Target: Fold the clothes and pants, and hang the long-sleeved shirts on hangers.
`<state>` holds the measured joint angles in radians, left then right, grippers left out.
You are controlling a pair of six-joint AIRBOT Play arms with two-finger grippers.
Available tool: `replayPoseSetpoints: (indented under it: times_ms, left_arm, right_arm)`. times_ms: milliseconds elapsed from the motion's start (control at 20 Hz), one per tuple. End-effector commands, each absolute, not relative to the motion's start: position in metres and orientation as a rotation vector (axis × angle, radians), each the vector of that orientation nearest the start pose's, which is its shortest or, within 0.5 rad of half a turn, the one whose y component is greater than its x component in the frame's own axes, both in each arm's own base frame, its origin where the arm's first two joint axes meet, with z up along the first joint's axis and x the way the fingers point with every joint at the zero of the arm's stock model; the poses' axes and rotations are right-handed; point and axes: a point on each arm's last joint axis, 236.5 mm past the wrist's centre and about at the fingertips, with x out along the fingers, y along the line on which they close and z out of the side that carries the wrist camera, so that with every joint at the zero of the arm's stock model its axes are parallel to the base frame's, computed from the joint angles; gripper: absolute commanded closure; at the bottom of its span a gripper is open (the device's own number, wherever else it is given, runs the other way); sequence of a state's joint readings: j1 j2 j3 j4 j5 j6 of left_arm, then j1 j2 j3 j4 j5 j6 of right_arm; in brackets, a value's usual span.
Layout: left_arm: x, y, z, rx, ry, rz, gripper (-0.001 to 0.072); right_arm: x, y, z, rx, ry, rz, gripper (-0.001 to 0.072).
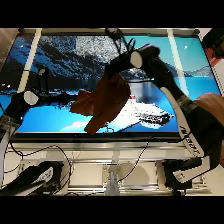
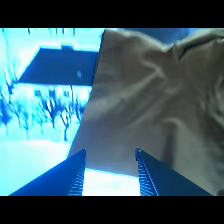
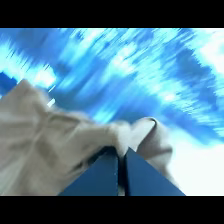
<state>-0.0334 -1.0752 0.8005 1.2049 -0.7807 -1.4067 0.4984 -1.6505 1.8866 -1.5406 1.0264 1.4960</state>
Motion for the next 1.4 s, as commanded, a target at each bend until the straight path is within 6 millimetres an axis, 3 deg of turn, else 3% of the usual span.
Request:
replayPoseSetpoints:
  times_ms: [0, 200, 350, 550, 700, 900, 950, 1000, 1050, 1200, 1350]
  left_arm:
    - [0.349, -0.078, -0.028, -0.268, 1.095, -0.212, 0.0333]
    - [0.326, -0.089, -0.052, -0.349, 1.168, -0.217, 0.0333]
    - [0.319, -0.102, -0.056, -0.397, 1.183, -0.248, 0.0333]
    - [0.314, -0.138, -0.050, -0.370, 1.170, -0.355, 0.0332]
    - [0.309, -0.171, -0.049, -0.335, 1.152, -0.426, 0.0327]
    - [0.302, -0.204, -0.074, -0.349, 1.200, -0.456, 0.0325]
    - [0.305, -0.209, -0.080, -0.409, 1.213, -0.438, 0.0247]
    - [0.309, -0.213, -0.085, -0.471, 1.220, -0.414, 0.0117]
    - [0.314, -0.214, -0.090, -0.522, 1.221, -0.383, 0.0004]
    - [0.318, -0.205, -0.105, -0.555, 1.246, -0.337, 0.0011]
    - [0.325, -0.201, -0.105, -0.558, 1.224, -0.319, 0.0019]
  right_arm:
    - [0.518, 0.215, 0.190, -0.193, 0.682, 0.410, 0.0695]
    - [0.532, 0.142, 0.191, -0.141, 0.720, 0.280, 0.0694]
    - [0.536, 0.095, 0.183, -0.104, 0.769, 0.197, 0.0695]
    - [0.534, 0.057, 0.176, -0.078, 0.812, 0.132, 0.0695]
    - [0.531, 0.051, 0.172, -0.072, 0.837, 0.123, 0.0695]
    - [0.530, 0.051, 0.171, -0.071, 0.842, 0.125, 0.0695]
    - [0.530, 0.051, 0.171, -0.071, 0.842, 0.125, 0.0695]
    - [0.530, 0.051, 0.171, -0.071, 0.843, 0.126, 0.0695]
    - [0.529, 0.051, 0.171, -0.071, 0.845, 0.126, 0.0694]
    - [0.529, 0.051, 0.171, -0.071, 0.846, 0.126, 0.0694]
    - [0.529, 0.051, 0.171, -0.072, 0.845, 0.126, 0.0694]
